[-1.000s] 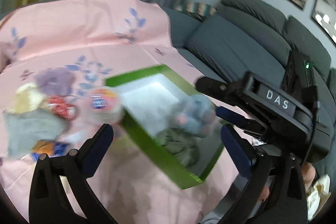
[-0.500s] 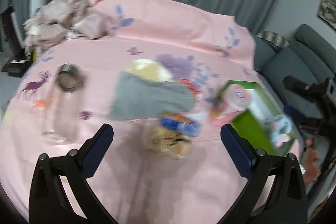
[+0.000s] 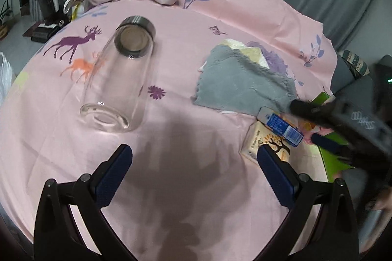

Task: Organize soft objects
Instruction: 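Move the right gripper back toward the blue tissue pack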

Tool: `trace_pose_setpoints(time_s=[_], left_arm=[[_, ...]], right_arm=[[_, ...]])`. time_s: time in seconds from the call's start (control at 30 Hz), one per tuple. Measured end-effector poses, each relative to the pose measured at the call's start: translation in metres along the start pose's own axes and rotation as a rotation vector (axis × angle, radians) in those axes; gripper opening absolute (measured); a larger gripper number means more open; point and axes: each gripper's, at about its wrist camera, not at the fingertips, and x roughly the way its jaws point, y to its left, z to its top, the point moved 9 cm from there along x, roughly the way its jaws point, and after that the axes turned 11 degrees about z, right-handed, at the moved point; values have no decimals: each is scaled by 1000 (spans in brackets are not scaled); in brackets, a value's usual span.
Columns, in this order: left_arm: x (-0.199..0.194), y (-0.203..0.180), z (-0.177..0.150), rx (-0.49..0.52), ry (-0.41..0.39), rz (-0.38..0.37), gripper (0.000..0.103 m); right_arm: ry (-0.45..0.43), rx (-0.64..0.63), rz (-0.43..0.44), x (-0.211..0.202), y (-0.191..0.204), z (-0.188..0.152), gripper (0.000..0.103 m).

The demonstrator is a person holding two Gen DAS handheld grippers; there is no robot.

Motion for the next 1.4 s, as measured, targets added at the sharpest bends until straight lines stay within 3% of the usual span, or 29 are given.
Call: trace_pose_setpoints(time_s=[0.13, 0.23, 0.3, 0.33, 0.4, 0.5, 0.6, 0.83, 0.97, 1.13, 1.4], left_arm=[[1, 6, 1, 1, 4, 6, 102], [-1, 8, 1, -11, 4, -3, 102], [-2, 8, 1, -16, 8, -16, 102], [-3, 8, 1, -20, 10, -25, 102], [-4, 10, 3, -33, 10, -34, 102], [-4, 21, 6, -72, 17, -34, 102], [-1, 33, 9, -104, 48, -36, 102], [-6, 67, 20, -222, 52, -52, 101], [-6, 66, 18, -219, 68, -62, 101], [-5, 58, 17, -184, 77, -86, 101], [0, 48, 8, -161, 116, -110, 100]], right_arm=[[48, -10, -90, 27, -13, -7, 102], [29, -32, -131, 33, -19, -7, 102], [17, -36, -128, 34, -20, -5, 93], [12, -44, -128, 33, -20, -5, 81], [0, -55, -125, 32, -15, -3, 81], [-2, -96, -62, 24, 3, -5, 81], [20, -174, 60, 12, 32, -14, 81], [184, -340, 244, 25, 81, -58, 81], [233, -313, 201, 36, 72, -65, 87], [185, -308, 183, 14, 62, -53, 96], [114, -237, 280, -22, 54, -32, 96]])
